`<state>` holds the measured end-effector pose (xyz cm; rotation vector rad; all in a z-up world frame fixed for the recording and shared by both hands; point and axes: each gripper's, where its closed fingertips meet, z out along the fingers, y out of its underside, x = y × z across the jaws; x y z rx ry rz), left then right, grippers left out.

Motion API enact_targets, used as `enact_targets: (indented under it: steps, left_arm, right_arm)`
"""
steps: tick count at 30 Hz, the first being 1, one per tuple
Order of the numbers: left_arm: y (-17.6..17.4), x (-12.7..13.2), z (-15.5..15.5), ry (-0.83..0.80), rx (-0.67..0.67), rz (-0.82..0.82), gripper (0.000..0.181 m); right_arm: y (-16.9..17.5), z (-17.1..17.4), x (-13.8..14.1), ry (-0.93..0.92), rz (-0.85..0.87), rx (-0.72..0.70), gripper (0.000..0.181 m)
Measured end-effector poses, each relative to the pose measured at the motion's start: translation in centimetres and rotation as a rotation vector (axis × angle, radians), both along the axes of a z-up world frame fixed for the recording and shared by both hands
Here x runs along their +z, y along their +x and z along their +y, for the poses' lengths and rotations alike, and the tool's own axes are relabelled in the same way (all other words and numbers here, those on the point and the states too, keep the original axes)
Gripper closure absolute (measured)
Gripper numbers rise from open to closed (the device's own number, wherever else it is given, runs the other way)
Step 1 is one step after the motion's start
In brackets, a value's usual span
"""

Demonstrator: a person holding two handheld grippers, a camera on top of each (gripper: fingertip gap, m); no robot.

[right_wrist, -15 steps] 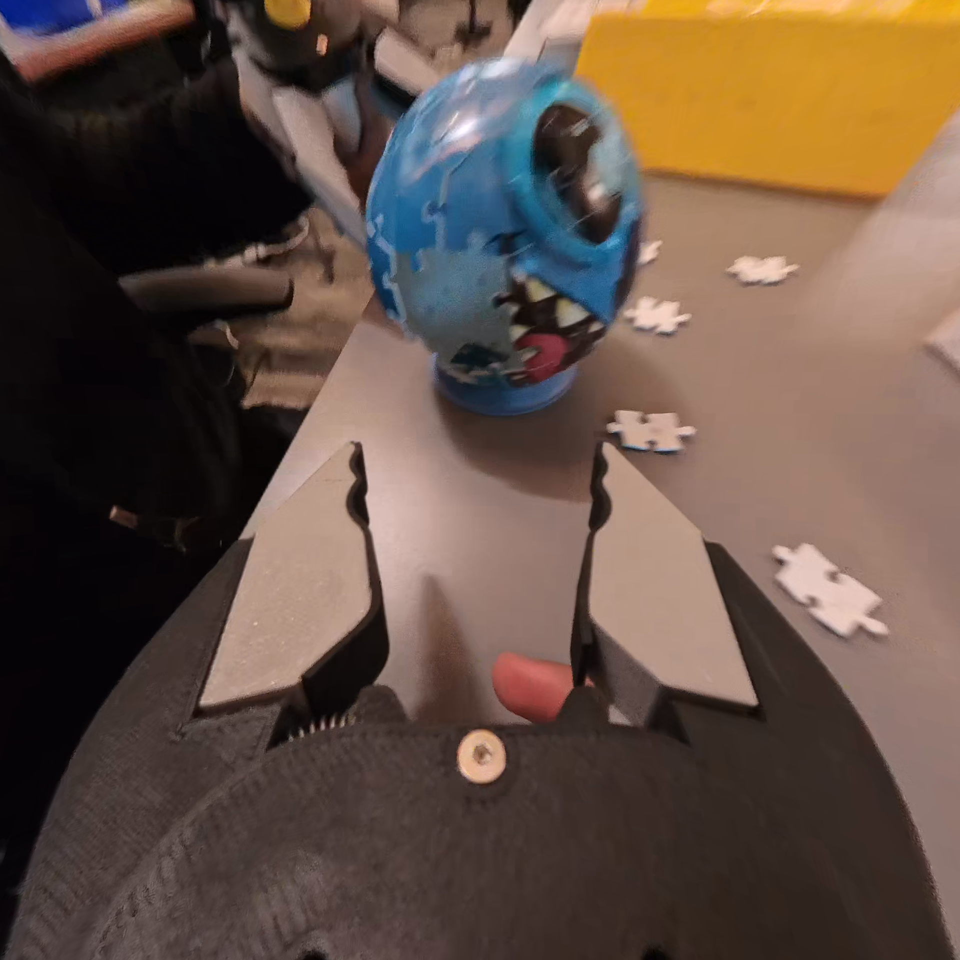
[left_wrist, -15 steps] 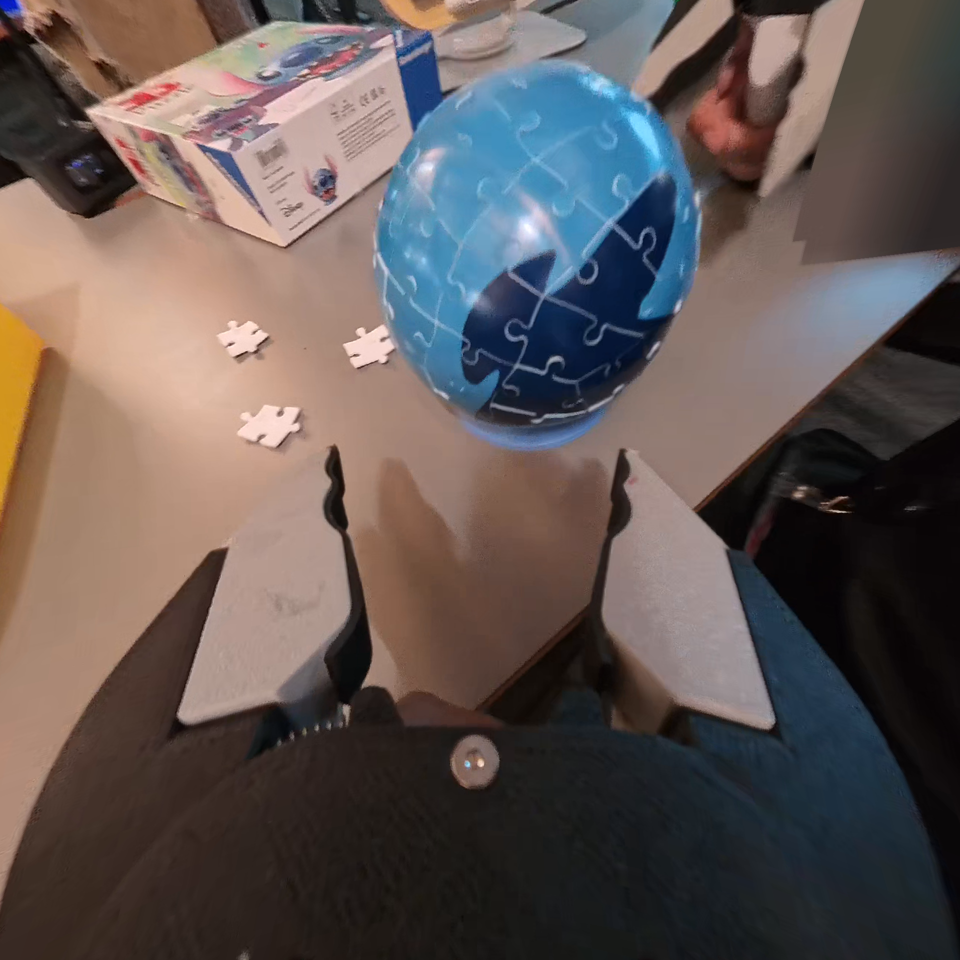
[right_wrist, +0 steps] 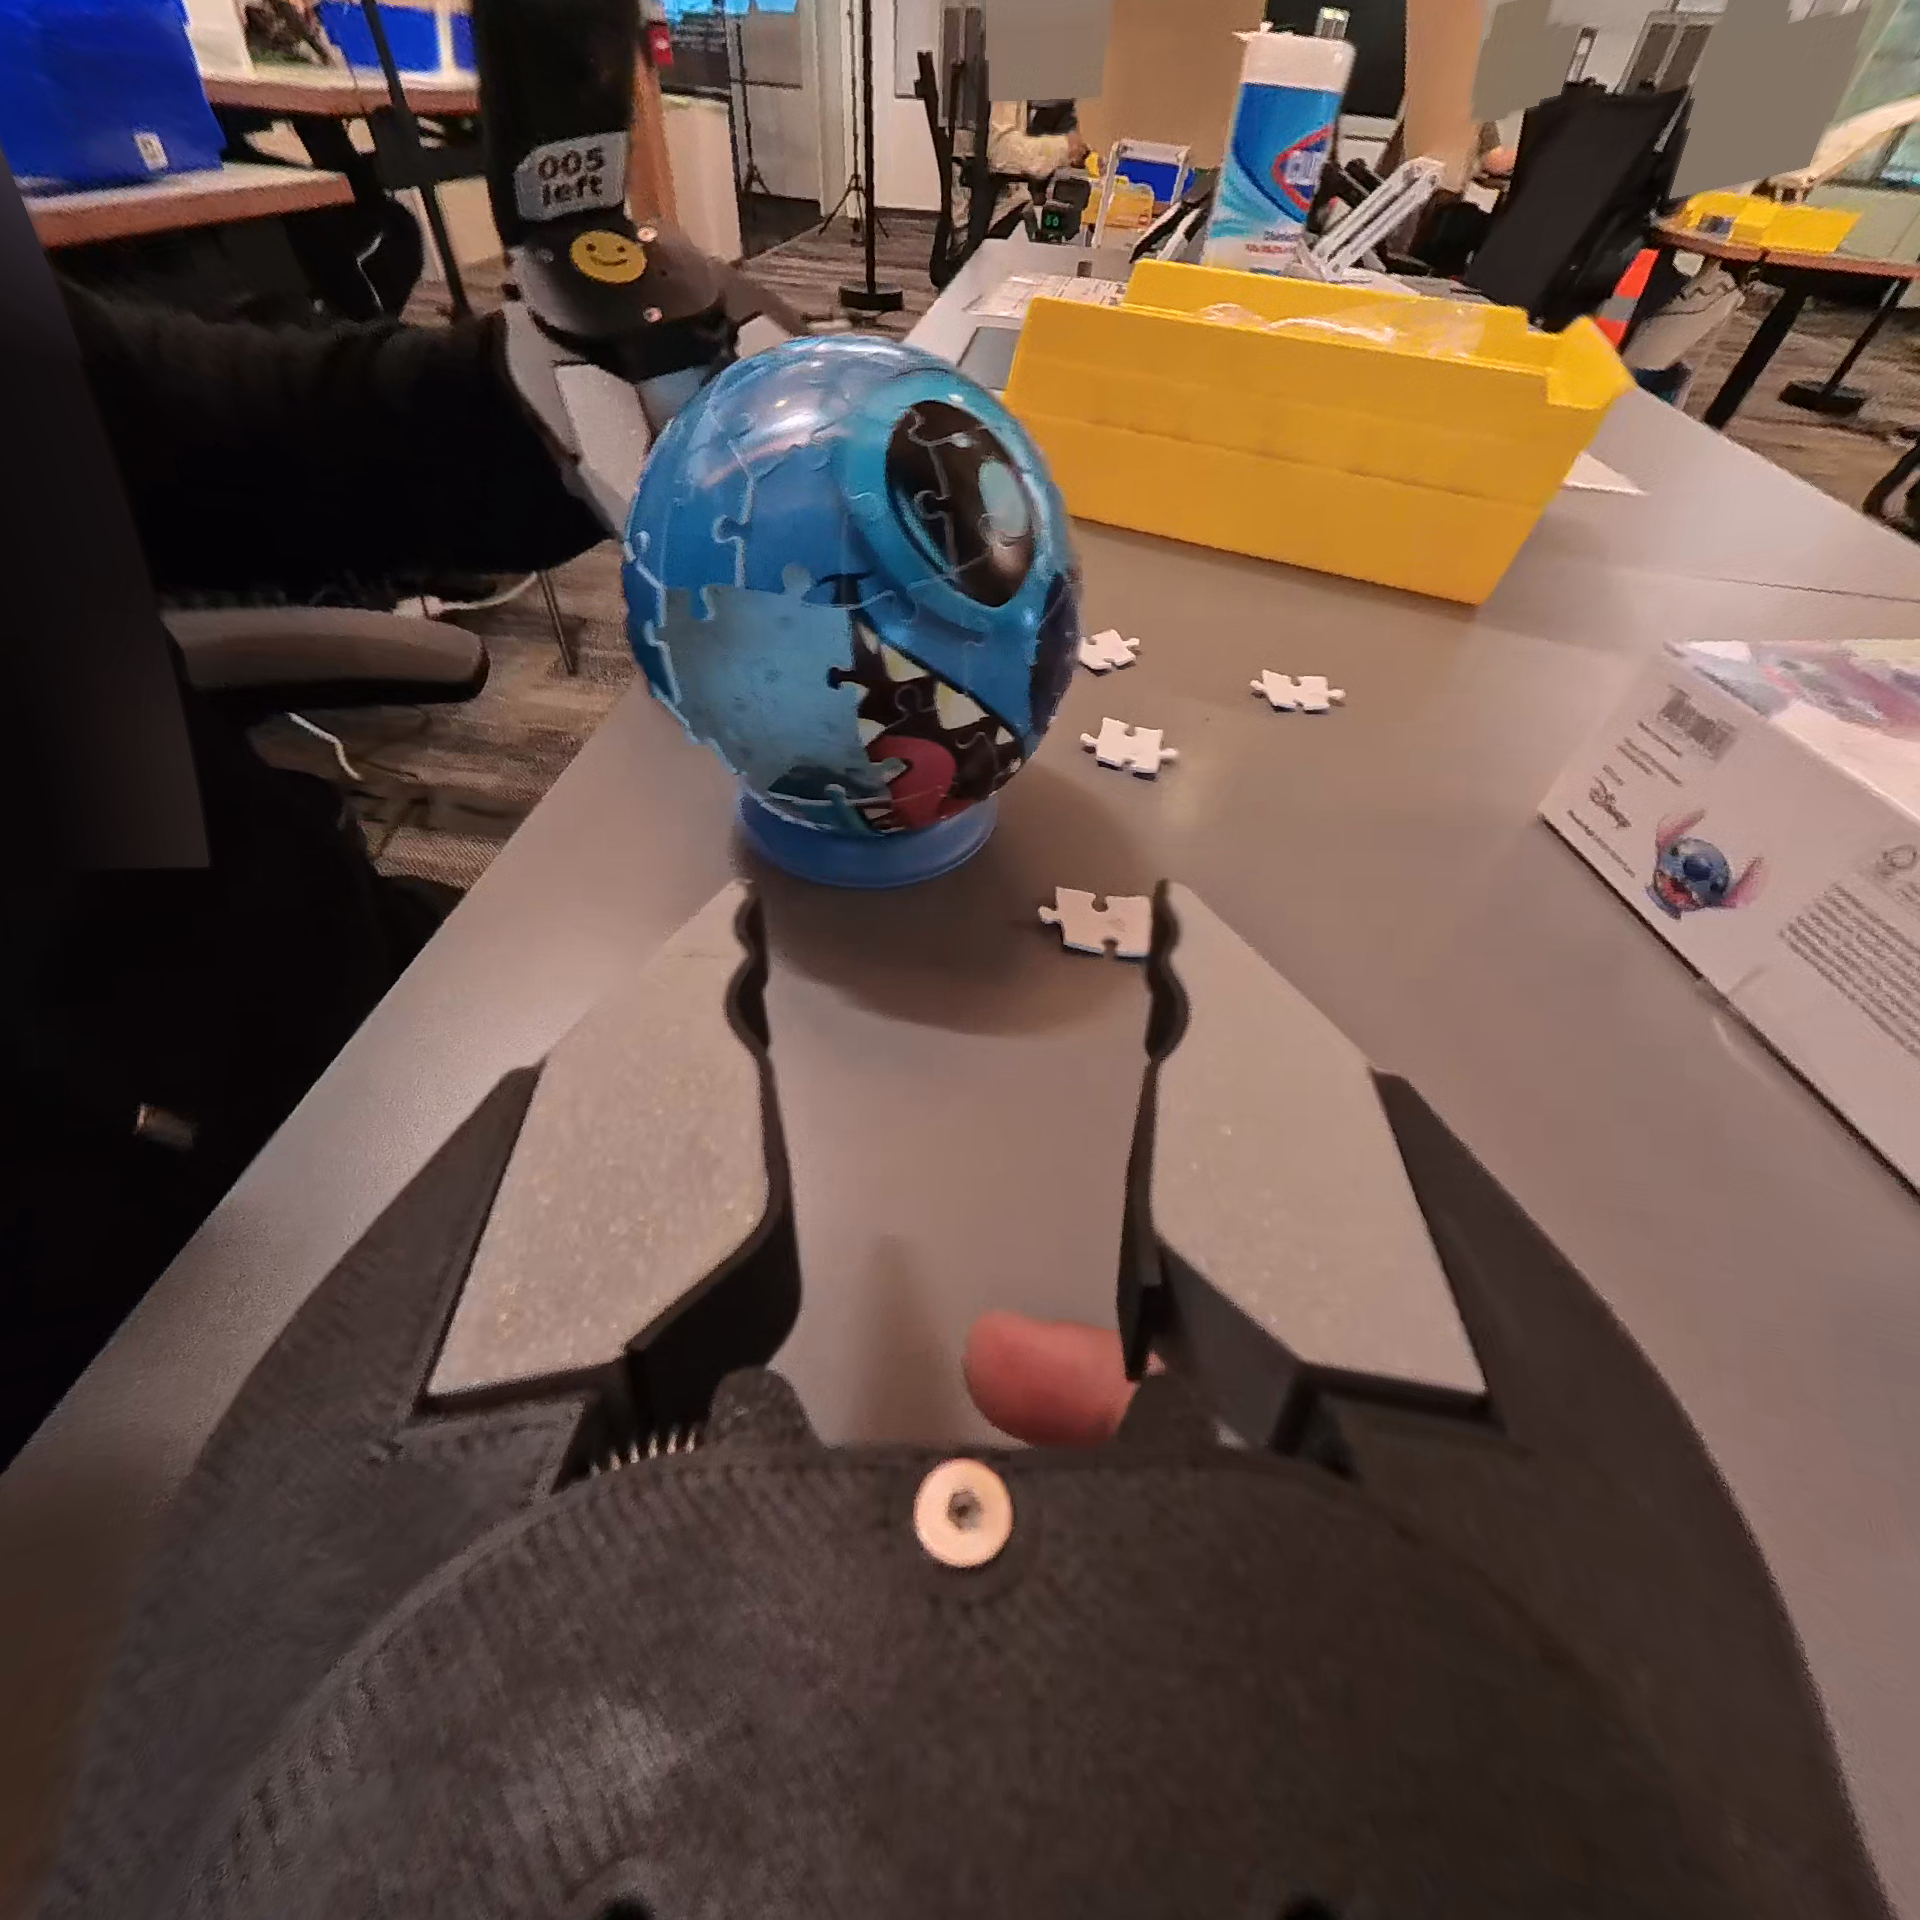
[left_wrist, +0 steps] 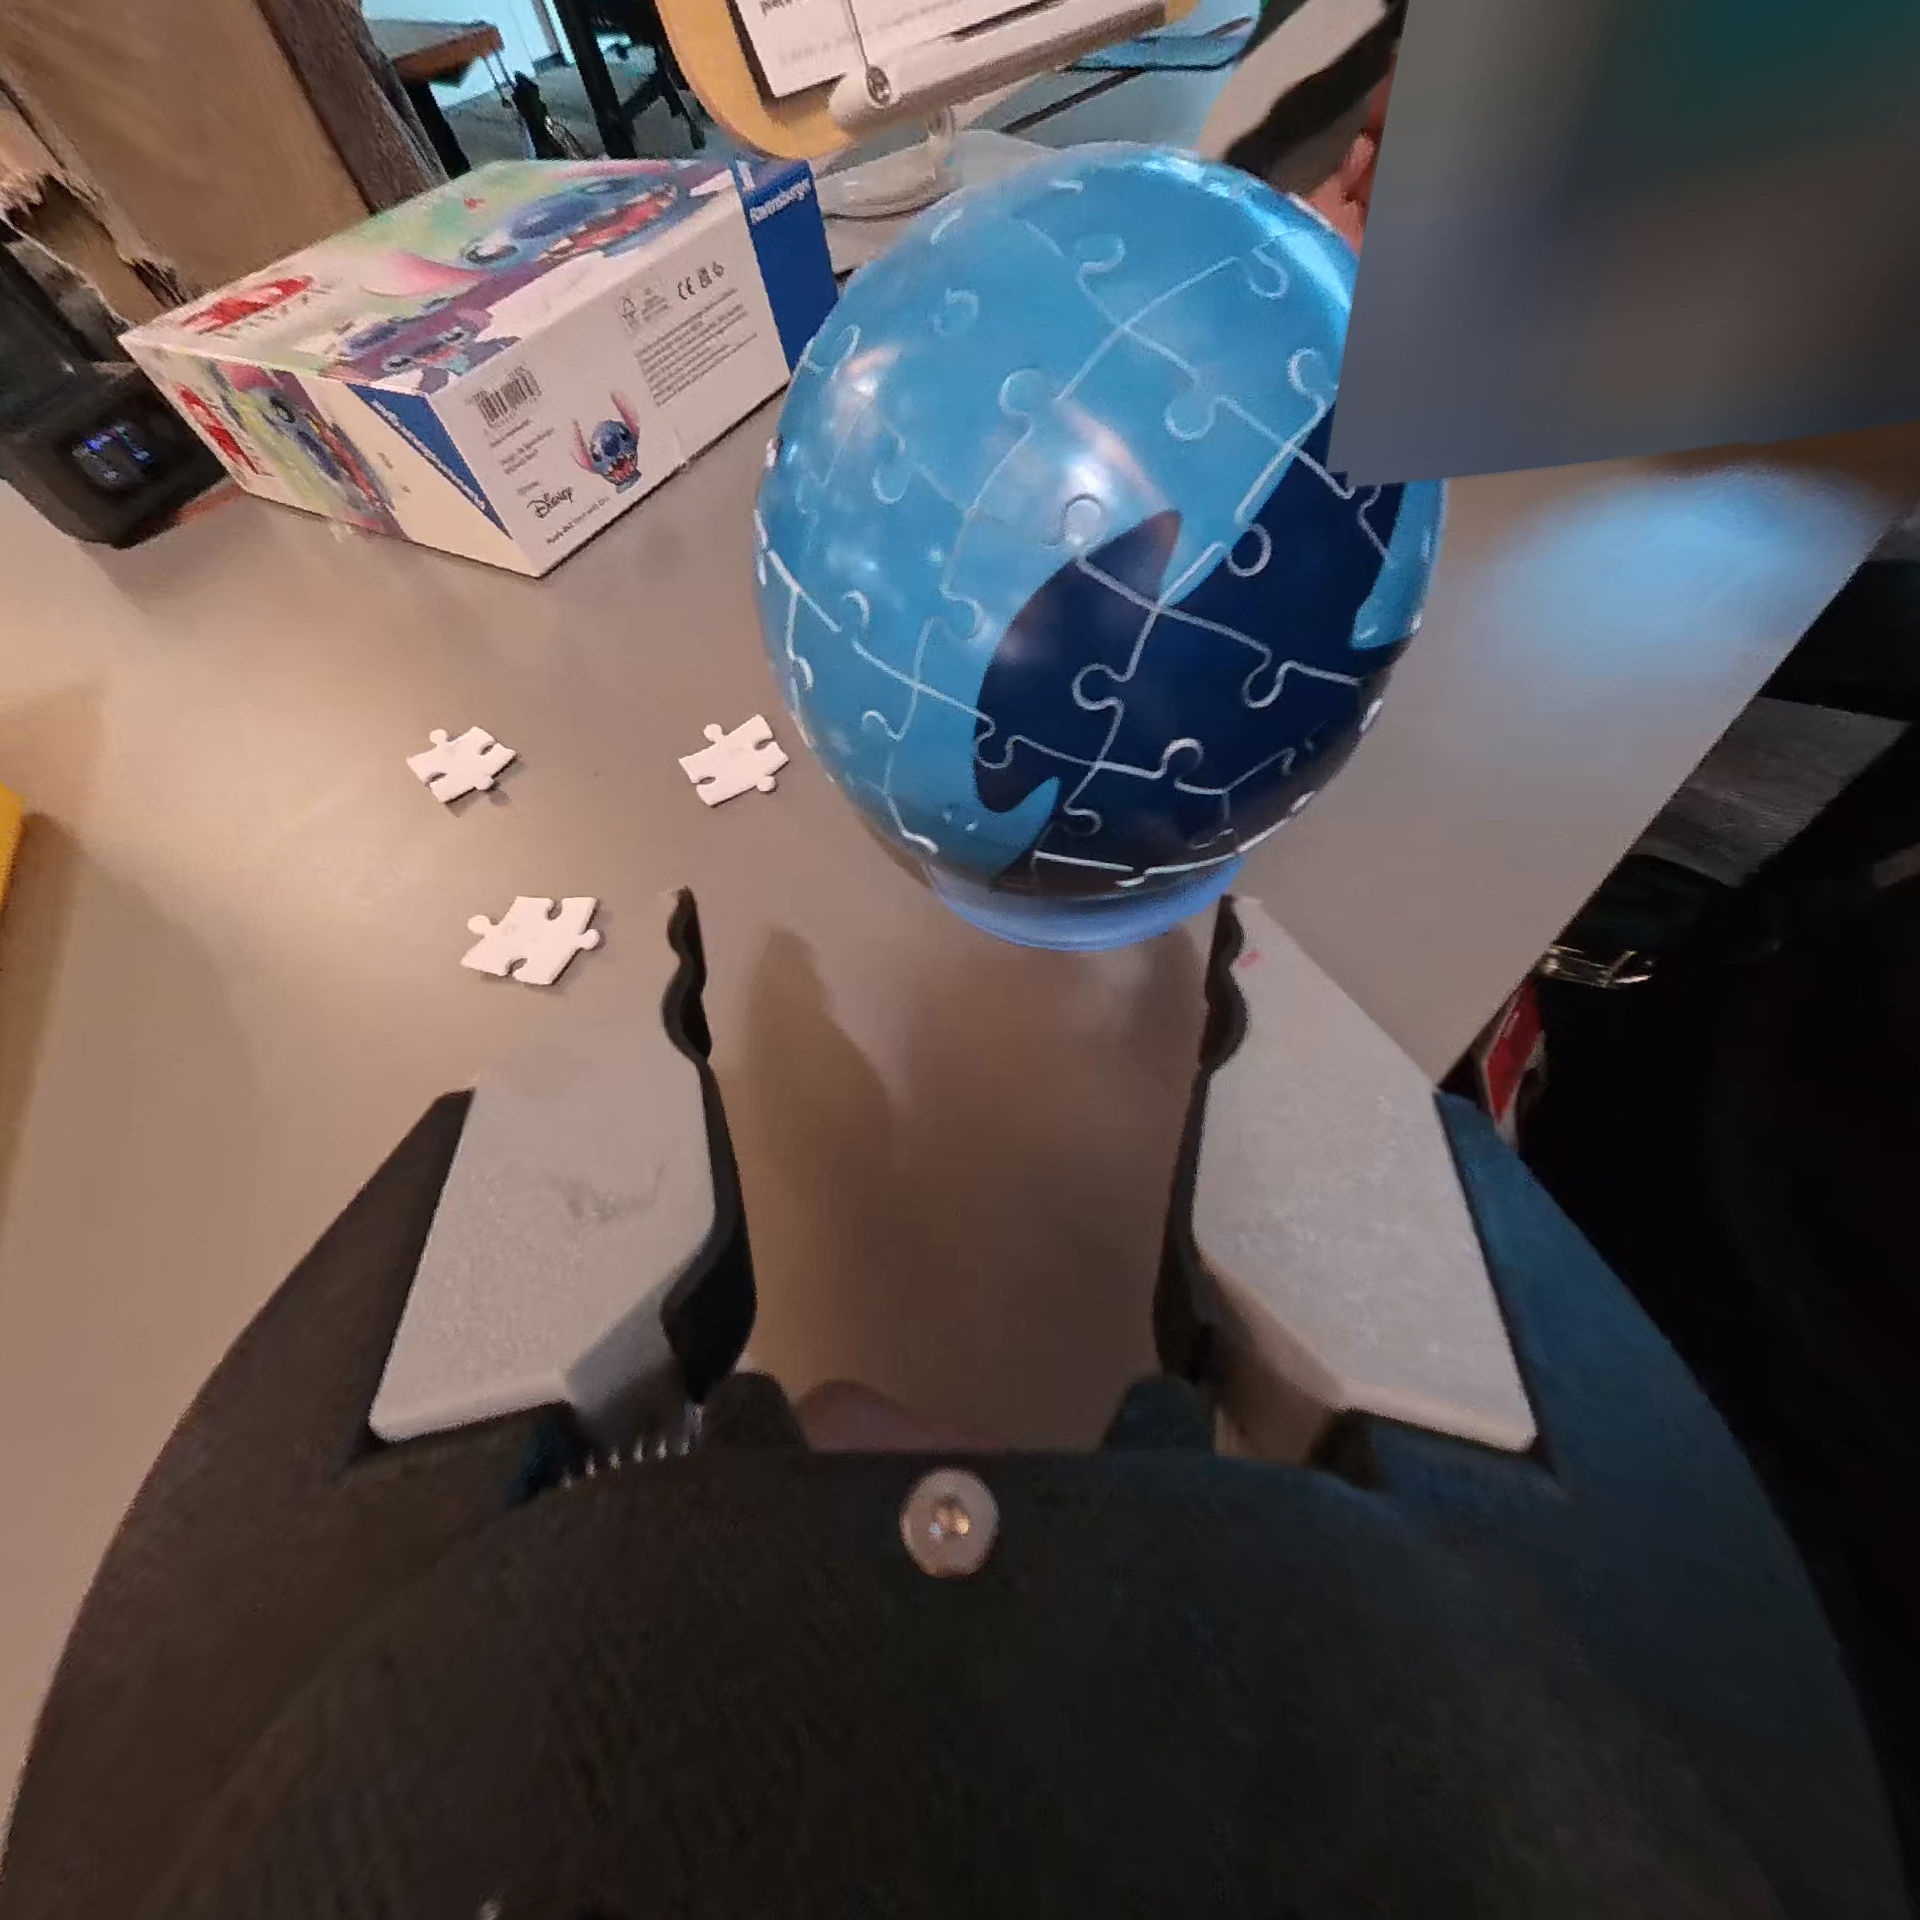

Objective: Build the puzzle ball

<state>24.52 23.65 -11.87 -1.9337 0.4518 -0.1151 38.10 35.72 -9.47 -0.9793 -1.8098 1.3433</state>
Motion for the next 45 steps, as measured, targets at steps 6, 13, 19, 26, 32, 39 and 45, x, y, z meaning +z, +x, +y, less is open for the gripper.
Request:
enact_targets:
  steps: [6, 13, 19, 26, 32, 39, 45]
  left_arm:
    - [0.8, -0.6, 0.3, -0.026, -0.067, 0.005, 0.081]
    - [0.3, -0.3, 0.6, -0.039, -0.062, -0.063, 0.087]
    - [0.7, -0.9, 0.5, -0.04, -0.064, 0.013, 0.088]
    - [0.6, -0.8, 0.2, -0.03, -0.052, -0.007, 0.088]
    - [0.4, -0.8, -0.2, -0.029, -0.047, -0.016, 0.088]
    - [0.4, -0.8, -0.1, -0.035, -0.051, -0.033, 0.088]
    - [0.4, -0.9, -0.2, -0.038, -0.049, -0.031, 0.088]
  right_arm:
    - [0.2, -6.5, -1.9, 0.239, 0.0, 0.119, 0.122]
    - [-0.9, -10.7, -4.5, 0.456, -0.04, 0.206, 0.111]
    - [-2.6, -11.7, -5.1, 0.488, -0.059, 0.215, 0.108]
    - [-4.0, -12.0, -5.8, 0.461, -0.141, 0.224, 0.089]
    - [-4.2, -12.2, -6.1, 0.429, -0.191, 0.249, 0.092]
    - [-4.2, -12.4, -6.4, 0.396, -0.242, 0.281, 0.095]
    - [-3.4, -12.6, -6.4, 0.368, -0.259, 0.332, 0.098]
